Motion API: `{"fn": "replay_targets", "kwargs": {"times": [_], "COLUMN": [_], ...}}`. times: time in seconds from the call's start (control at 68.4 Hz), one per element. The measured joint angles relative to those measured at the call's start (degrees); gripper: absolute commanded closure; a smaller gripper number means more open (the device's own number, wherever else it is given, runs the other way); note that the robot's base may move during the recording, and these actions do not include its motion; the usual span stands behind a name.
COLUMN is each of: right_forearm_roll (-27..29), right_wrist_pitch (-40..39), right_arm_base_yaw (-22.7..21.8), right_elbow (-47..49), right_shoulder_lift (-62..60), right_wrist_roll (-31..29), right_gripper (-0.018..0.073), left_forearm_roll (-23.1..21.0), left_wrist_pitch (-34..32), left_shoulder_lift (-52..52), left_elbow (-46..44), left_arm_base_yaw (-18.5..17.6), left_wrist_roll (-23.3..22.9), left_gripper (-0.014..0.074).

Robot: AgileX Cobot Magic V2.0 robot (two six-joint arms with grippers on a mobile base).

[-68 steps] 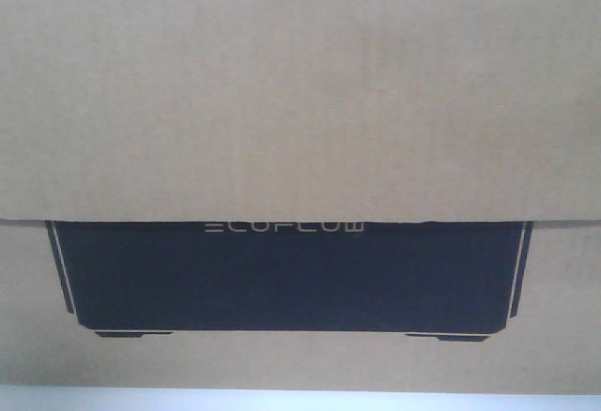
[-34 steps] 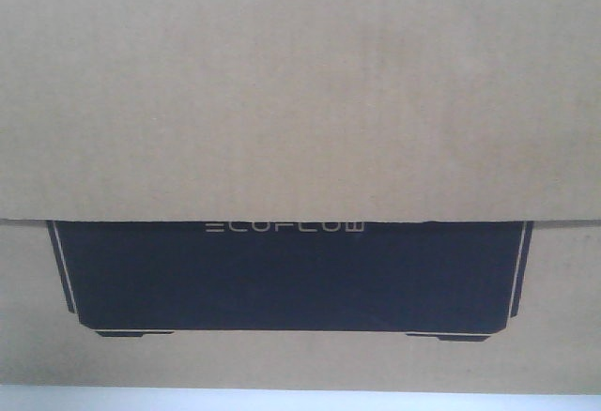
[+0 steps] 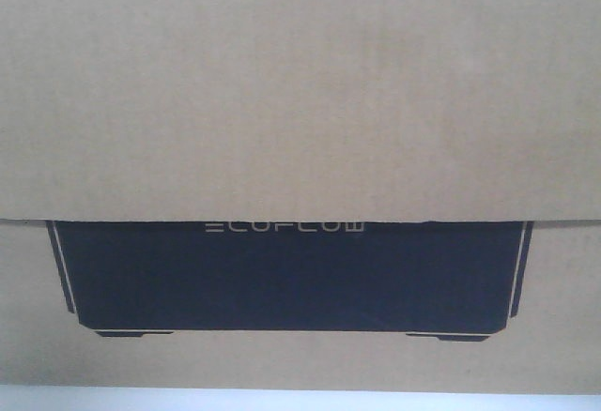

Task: Grab box from left shelf to table start

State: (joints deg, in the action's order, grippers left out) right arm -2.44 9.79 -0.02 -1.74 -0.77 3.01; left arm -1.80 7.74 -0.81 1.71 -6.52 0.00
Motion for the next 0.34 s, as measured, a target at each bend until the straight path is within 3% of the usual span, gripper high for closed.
{"fn": "replay_targets", "kwargs": {"times": [0.336], "right_forearm_roll": [0.0], "right_wrist_pitch": [0.0], "right_arm_base_yaw": [0.0], "right_elbow": [0.0], "right_shoulder_lift": [0.0], "right_wrist_roll": [-0.04], "right_gripper": [0.0503], "left_forearm_roll": [0.0], "left_wrist_pitch": [0.0], "left_shoulder_lift": [0.0], "left_elbow": [0.0], "left_arm_base_yaw": [0.0], "left_wrist_roll": [0.0], "left_gripper": [0.0689]}}
